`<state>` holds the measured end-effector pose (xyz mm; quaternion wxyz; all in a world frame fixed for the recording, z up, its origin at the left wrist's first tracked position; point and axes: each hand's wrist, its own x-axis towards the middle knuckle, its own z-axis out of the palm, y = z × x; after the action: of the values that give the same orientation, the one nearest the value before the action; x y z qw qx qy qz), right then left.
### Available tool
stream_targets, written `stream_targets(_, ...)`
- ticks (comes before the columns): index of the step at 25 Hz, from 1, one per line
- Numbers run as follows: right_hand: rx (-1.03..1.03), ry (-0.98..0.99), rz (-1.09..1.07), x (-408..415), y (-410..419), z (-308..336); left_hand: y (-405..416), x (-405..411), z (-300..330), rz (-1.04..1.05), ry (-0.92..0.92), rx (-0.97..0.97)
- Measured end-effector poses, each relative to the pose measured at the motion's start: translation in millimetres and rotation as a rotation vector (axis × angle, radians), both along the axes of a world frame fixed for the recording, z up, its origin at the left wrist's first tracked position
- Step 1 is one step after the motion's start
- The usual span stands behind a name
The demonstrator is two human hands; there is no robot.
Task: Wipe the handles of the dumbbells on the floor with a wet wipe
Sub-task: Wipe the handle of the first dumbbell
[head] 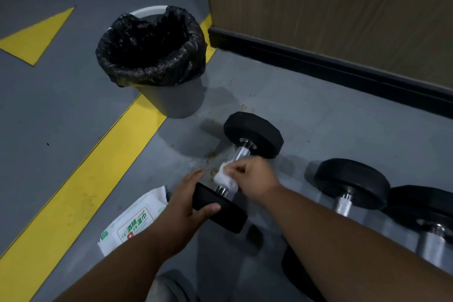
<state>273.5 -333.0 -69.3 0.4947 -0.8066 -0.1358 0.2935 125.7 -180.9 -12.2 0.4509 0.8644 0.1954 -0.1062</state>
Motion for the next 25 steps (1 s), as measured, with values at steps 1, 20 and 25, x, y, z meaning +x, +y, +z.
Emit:
stream_targets(1,-0.028,-0.038,-0.085,14.5,1.1,0.2,0.0,-1.9,1.9,0.022,0.002,-0.01)
stream_targets(20,0.111,0.106,-0.067,-36.3,9.3,3.3,-7.7,5.0,0.0,0.001,0.098,0.247)
stream_targets(25,0.01,-0.005,-0.213,13.0,11.8,4.2,-10.1,3.7,3.7,0.022,0.088,0.259)
